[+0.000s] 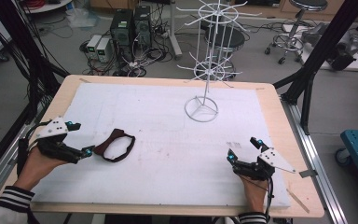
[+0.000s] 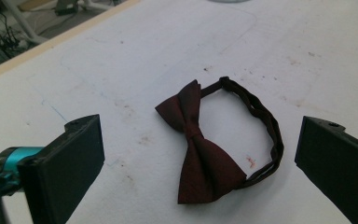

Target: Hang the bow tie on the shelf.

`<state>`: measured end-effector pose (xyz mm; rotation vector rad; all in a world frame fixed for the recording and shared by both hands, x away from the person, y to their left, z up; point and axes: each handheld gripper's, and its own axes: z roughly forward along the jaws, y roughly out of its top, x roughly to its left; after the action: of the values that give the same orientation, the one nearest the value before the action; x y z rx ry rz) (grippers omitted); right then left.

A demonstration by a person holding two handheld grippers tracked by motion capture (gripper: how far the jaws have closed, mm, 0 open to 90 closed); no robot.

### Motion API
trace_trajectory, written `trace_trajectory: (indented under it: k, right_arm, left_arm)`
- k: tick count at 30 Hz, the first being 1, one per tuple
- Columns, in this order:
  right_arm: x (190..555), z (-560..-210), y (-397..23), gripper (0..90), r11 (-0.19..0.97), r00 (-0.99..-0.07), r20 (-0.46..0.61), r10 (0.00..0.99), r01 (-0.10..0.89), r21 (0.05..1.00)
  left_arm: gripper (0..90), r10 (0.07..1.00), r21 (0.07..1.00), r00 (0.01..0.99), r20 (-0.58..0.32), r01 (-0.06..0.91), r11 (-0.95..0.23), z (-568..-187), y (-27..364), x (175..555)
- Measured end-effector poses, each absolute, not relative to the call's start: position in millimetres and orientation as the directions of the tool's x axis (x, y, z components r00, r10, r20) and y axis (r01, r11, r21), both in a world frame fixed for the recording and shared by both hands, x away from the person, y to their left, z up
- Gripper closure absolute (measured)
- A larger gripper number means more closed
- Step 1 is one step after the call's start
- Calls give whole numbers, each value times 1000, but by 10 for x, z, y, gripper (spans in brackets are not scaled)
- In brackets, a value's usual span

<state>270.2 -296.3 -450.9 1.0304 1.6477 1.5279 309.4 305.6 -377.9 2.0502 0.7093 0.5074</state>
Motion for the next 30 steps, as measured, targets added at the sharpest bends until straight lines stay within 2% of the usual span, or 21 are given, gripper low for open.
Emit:
trace_trajectory:
  k: [16, 30]
  right_arm:
    - [2704, -4508, -2961, 8, 14, -475, 38, 879, 107, 994]
    - [2704, -4509, -2962, 8, 13, -476, 39, 879, 107, 994]
  left_arm:
    - [18, 627, 742, 777, 53, 389, -546, -3939, 2879, 3280]
    - [18, 641, 651, 767, 27, 473, -593, -4040, 2720, 3418]
